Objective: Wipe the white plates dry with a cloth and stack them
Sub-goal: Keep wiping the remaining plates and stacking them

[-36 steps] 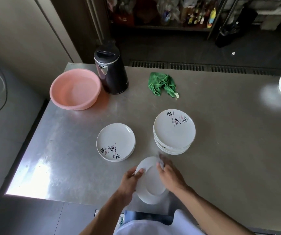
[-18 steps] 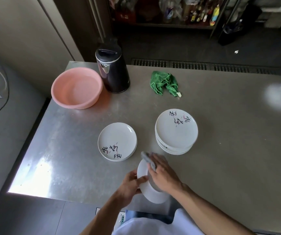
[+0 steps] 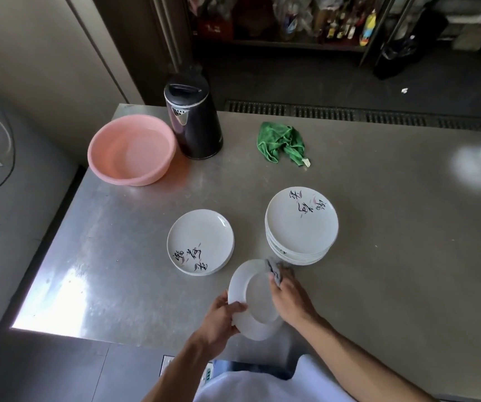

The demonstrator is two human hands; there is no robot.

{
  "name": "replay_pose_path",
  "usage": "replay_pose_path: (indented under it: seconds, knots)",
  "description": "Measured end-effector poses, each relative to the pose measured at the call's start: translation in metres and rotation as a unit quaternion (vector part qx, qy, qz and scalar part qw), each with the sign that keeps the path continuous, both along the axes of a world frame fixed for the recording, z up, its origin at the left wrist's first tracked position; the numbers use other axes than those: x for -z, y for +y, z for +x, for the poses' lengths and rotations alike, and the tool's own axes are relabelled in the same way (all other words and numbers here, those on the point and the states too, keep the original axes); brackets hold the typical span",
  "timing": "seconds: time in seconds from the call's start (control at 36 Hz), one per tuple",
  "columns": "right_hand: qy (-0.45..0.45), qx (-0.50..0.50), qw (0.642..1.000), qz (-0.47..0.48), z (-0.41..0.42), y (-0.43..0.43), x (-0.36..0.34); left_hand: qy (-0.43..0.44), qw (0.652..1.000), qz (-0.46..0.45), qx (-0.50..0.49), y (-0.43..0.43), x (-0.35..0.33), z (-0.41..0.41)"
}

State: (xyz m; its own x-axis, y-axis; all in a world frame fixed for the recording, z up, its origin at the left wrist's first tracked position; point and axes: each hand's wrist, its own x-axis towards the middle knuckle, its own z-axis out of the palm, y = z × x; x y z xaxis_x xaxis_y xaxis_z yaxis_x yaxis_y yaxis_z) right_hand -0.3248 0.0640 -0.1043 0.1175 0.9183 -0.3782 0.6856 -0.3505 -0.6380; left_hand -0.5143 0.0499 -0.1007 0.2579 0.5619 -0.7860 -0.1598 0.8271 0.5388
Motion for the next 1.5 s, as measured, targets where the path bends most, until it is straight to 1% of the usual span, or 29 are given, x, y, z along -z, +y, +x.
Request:
replay_pose_path:
  seconds: [0.08,0.11,0.17,0.22,0.28,0.33,0.42,0.44,0.5,0.56,0.61,0.64,0.67,0.69,0.72,0.75,0.78,0.83,0.97,1.06,1.11,1.19,1.28,1.31,1.36,1.39,1.42,1.47,1.5]
  knots:
    - [0.032,-0.049,0.997,0.049,-0.006,-0.007,-0.009,0.012,1.0,0.0,0.012,0.001,-0.003,0.0]
    - [0.053,-0.092,0.992,0.072,-0.01,-0.01,-0.012,0.016,1.0,0.003,0.017,0.001,-0.004,0.0]
    - [0.077,-0.213,0.968,0.109,-0.018,-0.014,-0.012,0.022,0.999,0.013,0.034,0.0,-0.006,0.001]
    - [0.088,-0.273,0.953,0.101,-0.023,-0.017,-0.009,0.033,0.998,0.022,0.047,-0.001,-0.006,0.002]
    - [0.063,-0.266,0.953,0.131,-0.021,-0.018,-0.004,0.04,0.997,0.026,0.056,-0.002,-0.006,0.002]
    - [-0.002,-0.234,0.958,0.165,-0.015,-0.017,0.001,0.038,0.997,0.021,0.058,-0.002,-0.007,0.001]
    - [-0.036,-0.108,0.991,0.075,-0.007,-0.013,0.006,0.036,0.998,0.011,0.053,-0.002,-0.008,0.001]
    - [-0.033,-0.109,0.991,0.072,-0.007,-0.012,0.007,0.037,0.998,0.01,0.054,-0.001,-0.007,0.001]
    - [-0.033,-0.205,0.97,0.13,-0.011,-0.014,0.005,0.037,0.997,0.016,0.063,0.0,-0.006,0.002]
    - [0.011,-0.284,0.944,0.166,-0.014,-0.02,-0.001,0.036,0.996,0.028,0.078,0.001,-0.006,0.003]
    - [0.029,-0.307,0.938,0.157,-0.014,-0.021,-0.002,0.03,0.995,0.035,0.088,0.0,-0.005,0.002]
    - [0.011,-0.3,0.94,0.163,-0.012,-0.02,0.0,0.024,0.995,0.033,0.087,0.0,-0.004,0.001]
    - [-0.007,-0.275,0.948,0.158,-0.009,-0.018,0.003,0.018,0.996,0.028,0.08,0.0,-0.003,-0.001]
    - [-0.02,-0.222,0.967,0.124,-0.005,-0.016,0.007,0.01,0.998,0.023,0.066,-0.001,-0.003,-0.002]
    - [-0.026,-0.157,0.985,0.07,0.001,-0.014,0.008,-0.001,0.999,0.016,0.047,-0.001,-0.001,-0.003]
    - [-0.034,-0.108,0.993,0.018,0.007,-0.013,0.012,-0.014,1.0,0.008,0.024,-0.001,0.0,-0.005]
    - [-0.028,-0.073,0.997,-0.019,0.012,-0.013,0.014,-0.029,1.0,0.002,0.002,-0.001,0.001,-0.006]
    - [-0.002,-0.052,0.998,-0.026,0.015,-0.016,0.013,-0.053,0.998,-0.002,-0.027,0.001,0.002,-0.008]
    - [0.032,-0.117,0.992,0.021,-0.003,-0.021,0.003,-0.027,1.0,0.001,-0.002,0.007,-0.009,-0.008]
    - [0.072,-0.197,0.975,0.071,-0.021,-0.019,-0.007,-0.009,0.999,0.017,0.025,0.006,-0.006,-0.005]
    - [0.086,-0.248,0.962,0.075,-0.029,-0.017,-0.007,-0.006,0.999,0.018,0.044,0.003,-0.001,-0.004]
    - [0.066,-0.262,0.96,0.079,-0.027,-0.013,0.0,-0.012,0.998,0.021,0.058,-0.002,-0.002,-0.004]
    - [-0.02,-0.255,0.961,0.109,-0.016,-0.005,0.006,-0.005,0.998,0.015,0.066,-0.004,-0.003,-0.005]
    - [-0.044,-0.231,0.968,0.087,-0.012,-0.002,0.008,-0.003,0.998,0.013,0.069,-0.004,-0.003,-0.006]
    - [-0.056,-0.189,0.98,0.029,-0.008,0.002,0.008,-0.001,0.997,0.011,0.076,-0.005,-0.003,-0.006]
    - [-0.054,-0.201,0.978,0.033,-0.008,0.0,0.007,-0.001,0.997,0.011,0.078,-0.006,-0.003,-0.005]
    - [-0.046,-0.229,0.97,0.06,-0.009,-0.002,0.005,-0.001,0.997,0.013,0.08,-0.006,-0.004,-0.004]
    - [-0.014,-0.303,0.946,0.112,-0.014,-0.011,0.001,0.001,0.996,0.021,0.087,-0.007,-0.004,-0.003]
    - [0.0,-0.331,0.936,0.121,-0.015,-0.016,-0.001,0.004,0.996,0.022,0.089,-0.007,-0.003,-0.003]
